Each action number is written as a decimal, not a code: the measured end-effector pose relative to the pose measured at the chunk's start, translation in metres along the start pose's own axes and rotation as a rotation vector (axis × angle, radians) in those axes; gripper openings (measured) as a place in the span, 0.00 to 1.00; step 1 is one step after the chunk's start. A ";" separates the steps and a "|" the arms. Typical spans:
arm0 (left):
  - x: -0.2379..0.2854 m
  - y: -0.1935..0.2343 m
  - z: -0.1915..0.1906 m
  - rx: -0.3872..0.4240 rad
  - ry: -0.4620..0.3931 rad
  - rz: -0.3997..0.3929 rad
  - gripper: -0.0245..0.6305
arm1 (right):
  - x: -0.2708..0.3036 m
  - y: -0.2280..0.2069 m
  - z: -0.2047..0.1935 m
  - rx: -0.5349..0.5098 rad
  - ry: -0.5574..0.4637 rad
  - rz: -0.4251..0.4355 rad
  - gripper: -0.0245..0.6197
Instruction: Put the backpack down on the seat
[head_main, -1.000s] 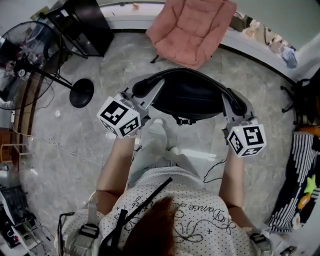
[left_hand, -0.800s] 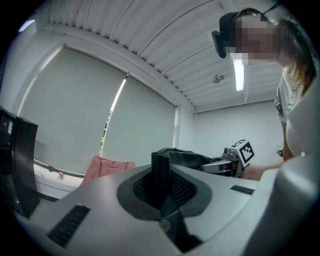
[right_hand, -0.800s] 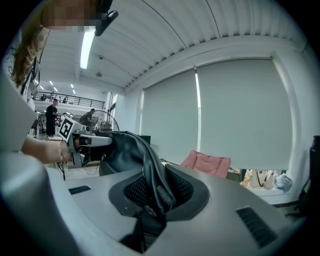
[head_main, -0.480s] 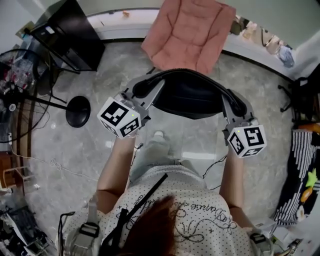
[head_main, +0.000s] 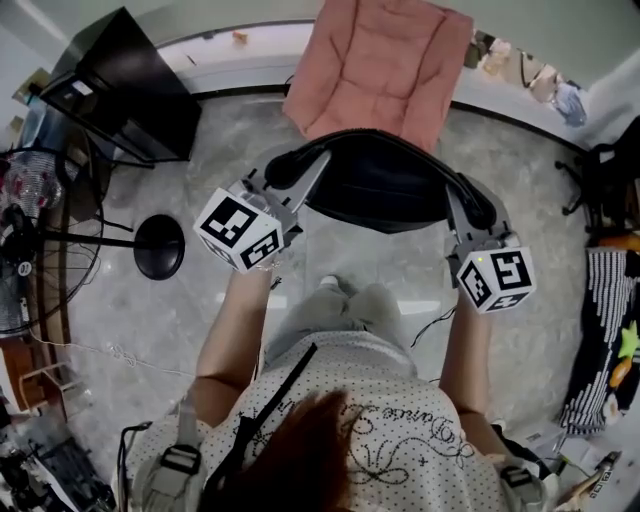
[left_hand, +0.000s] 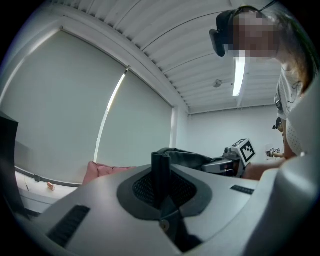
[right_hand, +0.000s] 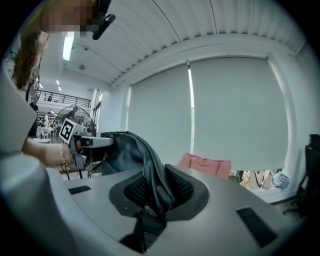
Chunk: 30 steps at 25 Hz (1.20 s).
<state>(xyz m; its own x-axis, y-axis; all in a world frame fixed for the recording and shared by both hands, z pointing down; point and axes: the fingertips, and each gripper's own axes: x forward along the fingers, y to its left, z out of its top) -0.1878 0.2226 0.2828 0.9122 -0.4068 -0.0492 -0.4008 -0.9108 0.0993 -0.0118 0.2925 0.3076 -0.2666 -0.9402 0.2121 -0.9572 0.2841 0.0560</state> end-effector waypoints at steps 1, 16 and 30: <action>0.003 0.004 0.000 -0.004 0.001 -0.003 0.07 | 0.004 -0.002 0.001 -0.001 0.003 -0.002 0.15; 0.063 0.062 -0.007 -0.022 0.017 0.083 0.07 | 0.082 -0.064 0.004 0.009 0.010 0.084 0.15; 0.190 0.115 0.010 -0.008 -0.011 0.192 0.08 | 0.168 -0.195 0.036 -0.043 -0.024 0.204 0.15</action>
<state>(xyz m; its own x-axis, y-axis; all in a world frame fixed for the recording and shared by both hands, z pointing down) -0.0611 0.0399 0.2748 0.8179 -0.5740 -0.0395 -0.5669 -0.8156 0.1158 0.1257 0.0724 0.2973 -0.4578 -0.8663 0.1999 -0.8774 0.4765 0.0558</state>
